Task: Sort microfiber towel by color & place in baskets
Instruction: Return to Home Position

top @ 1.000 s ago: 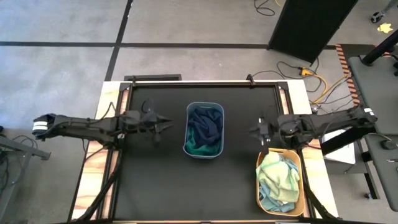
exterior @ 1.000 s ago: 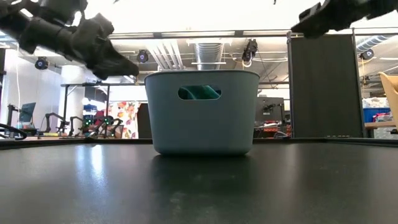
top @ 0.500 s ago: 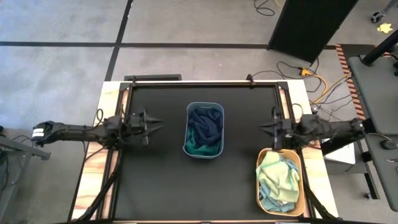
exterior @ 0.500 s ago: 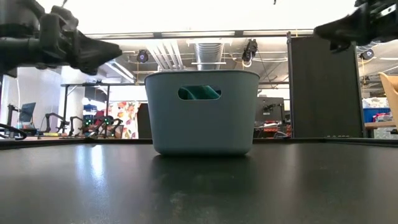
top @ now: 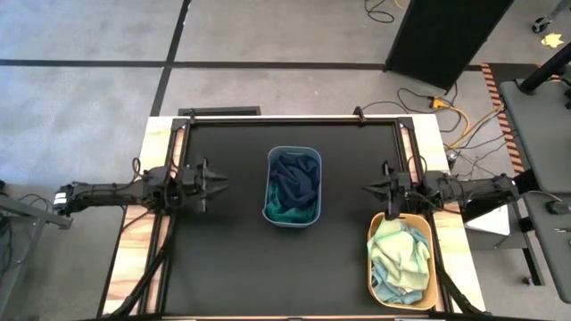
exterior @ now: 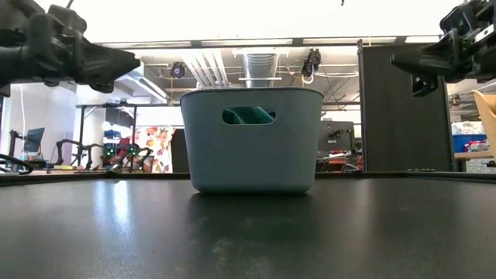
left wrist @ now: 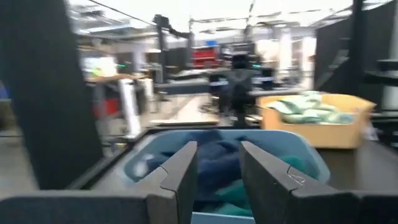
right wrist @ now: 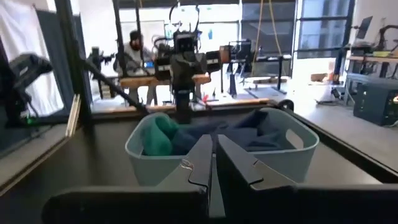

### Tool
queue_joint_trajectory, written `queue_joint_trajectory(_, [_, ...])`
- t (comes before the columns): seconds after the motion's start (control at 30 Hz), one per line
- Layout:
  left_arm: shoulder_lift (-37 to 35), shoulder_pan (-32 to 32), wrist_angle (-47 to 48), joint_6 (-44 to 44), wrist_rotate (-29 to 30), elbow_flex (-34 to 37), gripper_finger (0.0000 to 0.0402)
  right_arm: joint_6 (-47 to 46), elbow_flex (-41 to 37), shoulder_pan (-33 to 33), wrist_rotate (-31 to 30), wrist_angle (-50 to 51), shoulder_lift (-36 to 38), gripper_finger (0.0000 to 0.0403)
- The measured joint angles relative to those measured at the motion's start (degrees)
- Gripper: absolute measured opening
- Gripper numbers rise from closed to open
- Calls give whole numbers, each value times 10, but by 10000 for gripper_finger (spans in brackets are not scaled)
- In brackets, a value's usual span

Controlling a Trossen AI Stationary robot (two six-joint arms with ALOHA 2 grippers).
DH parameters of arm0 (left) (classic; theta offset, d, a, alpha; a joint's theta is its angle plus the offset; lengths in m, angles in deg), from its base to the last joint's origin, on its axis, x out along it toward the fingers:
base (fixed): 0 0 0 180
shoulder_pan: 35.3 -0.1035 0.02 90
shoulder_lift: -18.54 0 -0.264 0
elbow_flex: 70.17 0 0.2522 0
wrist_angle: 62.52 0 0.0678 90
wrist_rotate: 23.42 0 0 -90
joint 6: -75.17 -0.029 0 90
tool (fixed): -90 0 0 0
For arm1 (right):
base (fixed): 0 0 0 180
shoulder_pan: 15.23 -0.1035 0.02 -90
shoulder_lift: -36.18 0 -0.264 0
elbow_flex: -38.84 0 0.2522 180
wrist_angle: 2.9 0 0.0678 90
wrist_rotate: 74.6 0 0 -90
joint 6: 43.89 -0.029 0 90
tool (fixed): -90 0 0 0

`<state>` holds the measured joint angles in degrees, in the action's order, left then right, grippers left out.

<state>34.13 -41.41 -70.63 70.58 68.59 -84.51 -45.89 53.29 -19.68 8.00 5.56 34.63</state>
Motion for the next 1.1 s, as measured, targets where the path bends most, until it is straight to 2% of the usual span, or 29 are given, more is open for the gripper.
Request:
queue_joint_trajectory(0.17, [-24,1,25,19,-95,0,105,29,0,1,-3,3,2,13])
queue_joint_trajectory(0.23, [-33,2,32,19,-115,0,105,30,0,2,-7,3,1,13])
queue_joint_trajectory(0.4, [-63,1,111,31,-100,0,105,30,0,2,-7,9,-1,13])
queue_joint_trajectory(0.67, [-157,2,193,34,-65,0,105,-3,0,1,-7,30,-3,13])
queue_joint_trajectory(0.83, [-148,3,205,18,-52,0,105,-25,0,1,-7,30,-7,13])
queue_joint_trajectory(0.97, [-150,3,210,6,-14,0,105,-25,0,1,-5,30,-11,13])
queue_joint_trajectory(1.1, [-137,3,213,-9,-10,-2,105,-25,0,1,-5,30,-13,13])
